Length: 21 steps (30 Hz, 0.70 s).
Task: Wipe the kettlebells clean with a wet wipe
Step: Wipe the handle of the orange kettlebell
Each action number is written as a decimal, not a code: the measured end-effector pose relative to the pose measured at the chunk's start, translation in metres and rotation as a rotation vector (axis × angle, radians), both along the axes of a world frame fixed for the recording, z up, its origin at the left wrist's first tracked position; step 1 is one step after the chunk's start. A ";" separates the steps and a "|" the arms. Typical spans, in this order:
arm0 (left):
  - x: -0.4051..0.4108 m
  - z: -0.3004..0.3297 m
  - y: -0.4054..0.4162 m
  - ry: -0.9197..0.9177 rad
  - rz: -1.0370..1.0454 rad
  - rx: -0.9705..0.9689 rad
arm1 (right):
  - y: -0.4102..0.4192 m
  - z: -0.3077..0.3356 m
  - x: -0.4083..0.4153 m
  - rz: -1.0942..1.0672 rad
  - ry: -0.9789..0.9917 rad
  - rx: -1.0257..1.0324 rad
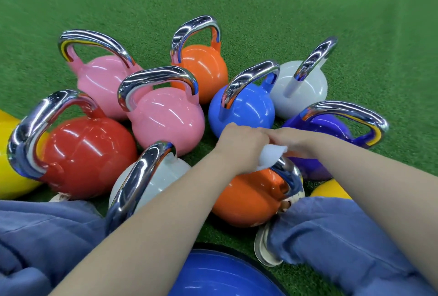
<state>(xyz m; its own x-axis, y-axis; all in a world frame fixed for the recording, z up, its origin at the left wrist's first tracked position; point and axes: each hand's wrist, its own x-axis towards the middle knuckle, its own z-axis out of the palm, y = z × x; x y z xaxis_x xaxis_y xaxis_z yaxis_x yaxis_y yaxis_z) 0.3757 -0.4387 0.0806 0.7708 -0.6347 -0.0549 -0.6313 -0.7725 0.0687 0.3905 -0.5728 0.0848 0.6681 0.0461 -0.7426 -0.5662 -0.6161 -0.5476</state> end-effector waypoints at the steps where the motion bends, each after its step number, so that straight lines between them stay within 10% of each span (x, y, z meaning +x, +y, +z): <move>1: -0.001 -0.002 0.004 -0.020 0.022 -0.020 | 0.001 0.003 0.002 0.005 -0.012 0.023; 10: -0.002 -0.009 0.016 0.077 0.253 -0.197 | 0.034 0.044 -0.011 0.190 -0.533 -0.229; 21: -0.021 -0.023 0.068 0.570 0.421 -0.634 | 0.033 0.040 -0.041 0.309 -0.535 -0.262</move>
<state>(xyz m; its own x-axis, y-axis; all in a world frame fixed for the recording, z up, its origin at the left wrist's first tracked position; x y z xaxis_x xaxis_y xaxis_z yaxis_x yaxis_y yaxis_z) 0.3547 -0.3703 0.0577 0.9063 -0.3520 -0.2340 -0.0518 -0.6419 0.7650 0.3500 -0.5395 0.1244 0.9322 0.1578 -0.3259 -0.0346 -0.8572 -0.5138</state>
